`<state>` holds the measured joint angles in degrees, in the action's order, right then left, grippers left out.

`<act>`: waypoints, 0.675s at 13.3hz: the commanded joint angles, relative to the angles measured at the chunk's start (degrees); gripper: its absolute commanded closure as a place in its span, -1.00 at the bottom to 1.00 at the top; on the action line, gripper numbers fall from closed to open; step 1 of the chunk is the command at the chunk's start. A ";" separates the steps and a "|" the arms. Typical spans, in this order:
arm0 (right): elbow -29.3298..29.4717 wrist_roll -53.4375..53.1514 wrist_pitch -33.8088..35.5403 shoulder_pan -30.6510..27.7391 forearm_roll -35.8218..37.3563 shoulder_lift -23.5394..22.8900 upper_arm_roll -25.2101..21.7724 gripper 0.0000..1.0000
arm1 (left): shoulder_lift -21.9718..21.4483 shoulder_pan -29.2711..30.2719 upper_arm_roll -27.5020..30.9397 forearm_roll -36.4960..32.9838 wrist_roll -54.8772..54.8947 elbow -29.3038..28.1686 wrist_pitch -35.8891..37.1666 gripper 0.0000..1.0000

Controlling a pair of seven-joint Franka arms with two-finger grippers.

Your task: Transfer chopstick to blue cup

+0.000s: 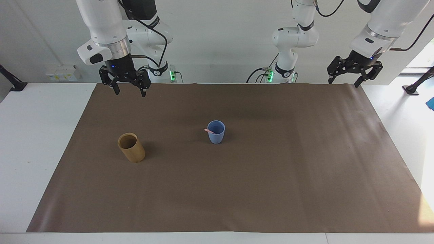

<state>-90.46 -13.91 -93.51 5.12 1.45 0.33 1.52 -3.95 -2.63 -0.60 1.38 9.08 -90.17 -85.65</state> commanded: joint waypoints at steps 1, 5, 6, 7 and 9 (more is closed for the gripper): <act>1.60 1.69 1.06 1.29 -2.86 -0.51 -2.30 -1.00 | -1.32 0.96 -0.54 0.11 0.59 -1.24 0.13 -1.00; 0.90 2.13 0.53 0.60 -2.86 -0.33 -2.31 -1.00 | -1.32 0.96 -0.54 0.11 0.59 -1.24 0.13 -1.00; 0.90 2.22 0.44 0.51 -2.86 -0.42 -2.31 -1.00 | -1.32 0.96 -0.54 0.11 0.59 -1.32 0.22 -1.00; 0.63 2.22 0.53 0.51 -2.86 -0.24 -2.31 -1.00 | -1.32 0.96 -0.54 0.11 0.59 -1.24 0.13 -1.00; 0.19 2.22 0.44 0.59 -2.77 0.02 -2.40 -1.00 | -1.32 0.96 -0.54 0.20 0.59 -1.24 0.13 -1.00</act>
<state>-90.17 -13.58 -93.50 5.69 0.24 0.30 -0.29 -3.95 -2.63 -0.60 1.38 9.08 -90.17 -85.65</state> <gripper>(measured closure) 0.000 0.000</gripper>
